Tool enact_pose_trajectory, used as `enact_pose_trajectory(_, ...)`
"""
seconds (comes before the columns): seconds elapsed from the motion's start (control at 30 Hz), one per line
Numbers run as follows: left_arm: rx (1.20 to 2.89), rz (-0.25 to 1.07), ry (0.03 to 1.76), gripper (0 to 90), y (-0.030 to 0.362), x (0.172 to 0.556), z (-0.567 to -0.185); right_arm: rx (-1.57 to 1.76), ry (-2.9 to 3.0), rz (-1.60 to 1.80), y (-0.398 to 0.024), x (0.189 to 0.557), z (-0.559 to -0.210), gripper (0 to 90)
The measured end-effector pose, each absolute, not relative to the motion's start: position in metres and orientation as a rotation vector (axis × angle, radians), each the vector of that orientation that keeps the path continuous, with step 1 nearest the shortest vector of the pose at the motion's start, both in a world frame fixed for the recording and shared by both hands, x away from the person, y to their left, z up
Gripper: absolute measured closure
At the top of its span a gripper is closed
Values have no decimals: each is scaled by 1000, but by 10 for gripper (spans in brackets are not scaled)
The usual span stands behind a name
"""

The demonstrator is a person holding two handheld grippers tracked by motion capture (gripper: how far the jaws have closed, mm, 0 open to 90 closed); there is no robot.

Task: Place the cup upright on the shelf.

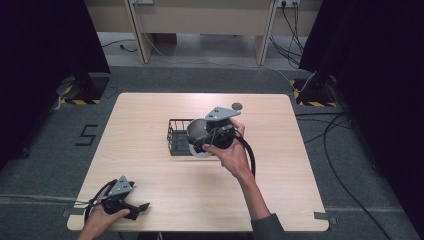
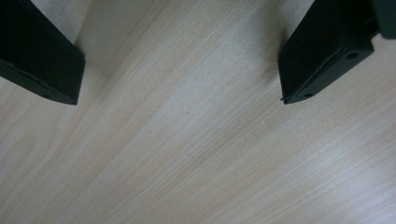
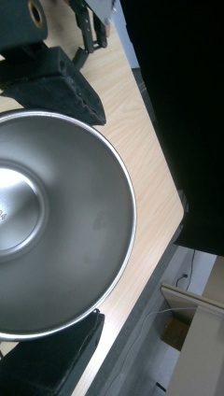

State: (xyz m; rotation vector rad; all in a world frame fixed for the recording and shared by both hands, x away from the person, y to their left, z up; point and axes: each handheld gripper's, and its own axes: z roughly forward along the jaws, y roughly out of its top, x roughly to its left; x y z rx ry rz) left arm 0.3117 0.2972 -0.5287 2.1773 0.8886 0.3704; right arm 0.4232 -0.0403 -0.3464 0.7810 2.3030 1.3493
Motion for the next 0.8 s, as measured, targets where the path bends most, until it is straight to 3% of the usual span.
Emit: enact_pose_trajectory(0.8,2179,369,884,0,297,312,-529,878,2289,1265,-17,474,-338,64)
